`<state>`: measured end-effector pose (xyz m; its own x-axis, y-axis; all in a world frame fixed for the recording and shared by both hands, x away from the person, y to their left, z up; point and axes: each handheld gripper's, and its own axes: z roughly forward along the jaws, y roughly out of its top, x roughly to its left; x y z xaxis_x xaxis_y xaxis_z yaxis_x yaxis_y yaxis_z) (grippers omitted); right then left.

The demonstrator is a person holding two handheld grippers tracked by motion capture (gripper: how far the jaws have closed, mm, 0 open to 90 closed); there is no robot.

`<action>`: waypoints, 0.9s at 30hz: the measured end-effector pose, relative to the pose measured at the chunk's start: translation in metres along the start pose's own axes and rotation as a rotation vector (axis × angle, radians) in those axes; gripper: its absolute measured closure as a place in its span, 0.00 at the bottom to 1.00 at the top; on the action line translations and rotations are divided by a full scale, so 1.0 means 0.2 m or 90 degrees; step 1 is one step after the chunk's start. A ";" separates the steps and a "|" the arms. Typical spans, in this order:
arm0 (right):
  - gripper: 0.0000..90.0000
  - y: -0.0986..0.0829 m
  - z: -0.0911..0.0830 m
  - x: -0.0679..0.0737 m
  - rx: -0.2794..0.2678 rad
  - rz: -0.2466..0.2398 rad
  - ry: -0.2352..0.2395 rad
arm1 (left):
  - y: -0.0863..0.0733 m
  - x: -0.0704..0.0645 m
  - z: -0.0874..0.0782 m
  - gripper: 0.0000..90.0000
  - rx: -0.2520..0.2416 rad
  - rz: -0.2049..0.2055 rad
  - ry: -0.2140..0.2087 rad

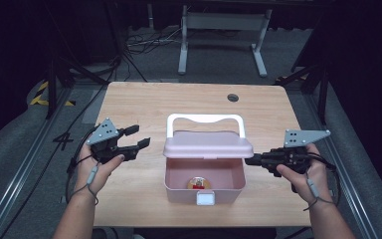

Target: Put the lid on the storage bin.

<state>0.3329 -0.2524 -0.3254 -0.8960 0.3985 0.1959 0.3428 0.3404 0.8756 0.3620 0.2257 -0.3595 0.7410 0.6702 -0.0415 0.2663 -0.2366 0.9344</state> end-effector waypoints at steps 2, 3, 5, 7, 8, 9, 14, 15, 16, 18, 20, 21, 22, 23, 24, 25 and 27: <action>0.98 0.00 0.00 0.01 0.007 -0.001 0.003 | 0.00 0.01 0.01 0.44 -0.004 -0.002 0.004; 0.97 -0.01 0.00 0.02 0.016 -0.002 0.006 | -0.01 0.03 0.01 0.44 -0.005 -0.006 0.008; 0.97 -0.01 0.00 0.02 0.021 -0.003 0.007 | -0.01 0.04 0.02 0.44 -0.007 -0.012 0.010; 0.97 -0.02 0.01 0.03 0.032 -0.005 0.008 | -0.02 0.05 0.02 0.45 -0.008 -0.016 0.018; 0.97 -0.02 0.01 0.03 0.037 -0.006 0.009 | -0.02 0.06 0.03 0.45 -0.010 -0.018 0.019; 0.97 -0.02 0.01 0.03 0.043 -0.005 0.013 | -0.03 0.06 0.03 0.45 -0.010 -0.020 0.020; 0.96 -0.03 0.02 0.04 0.077 -0.004 0.024 | -0.06 0.09 0.04 0.45 -0.003 -0.025 0.038; 0.96 -0.03 0.02 0.04 0.079 -0.003 0.025 | -0.06 0.10 0.04 0.45 0.003 -0.022 0.044; 0.95 -0.03 0.02 0.04 0.084 -0.003 0.027 | -0.07 0.10 0.04 0.45 0.004 -0.022 0.048; 0.95 -0.03 0.02 0.04 0.094 -0.001 0.029 | -0.07 0.11 0.04 0.45 0.004 -0.023 0.052; 0.94 -0.03 0.02 0.04 0.107 -0.004 0.027 | -0.08 0.12 0.03 0.45 0.000 -0.027 0.055; 0.94 -0.03 0.02 0.03 0.114 -0.003 0.026 | -0.08 0.12 0.03 0.45 0.000 -0.026 0.057; 0.93 -0.03 0.03 0.03 0.119 -0.004 0.027 | -0.09 0.12 0.03 0.45 0.002 -0.025 0.060; 0.93 -0.04 0.03 0.03 0.126 -0.004 0.028 | -0.09 0.12 0.03 0.45 0.005 -0.026 0.063; 0.93 -0.04 0.03 0.03 0.133 -0.005 0.027 | -0.10 0.13 0.03 0.45 0.007 -0.026 0.064; 0.93 -0.04 0.03 0.03 0.140 -0.006 0.028 | -0.10 0.13 0.04 0.45 0.007 -0.028 0.064; 0.93 -0.04 0.03 0.03 0.154 -0.009 0.029 | -0.11 0.14 0.04 0.45 0.006 -0.028 0.066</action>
<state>0.3261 -0.2470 -0.3339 -0.9110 0.3559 0.2087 0.3831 0.5423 0.7477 0.3811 0.2434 -0.3844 0.6602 0.7497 -0.0453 0.3039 -0.2114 0.9290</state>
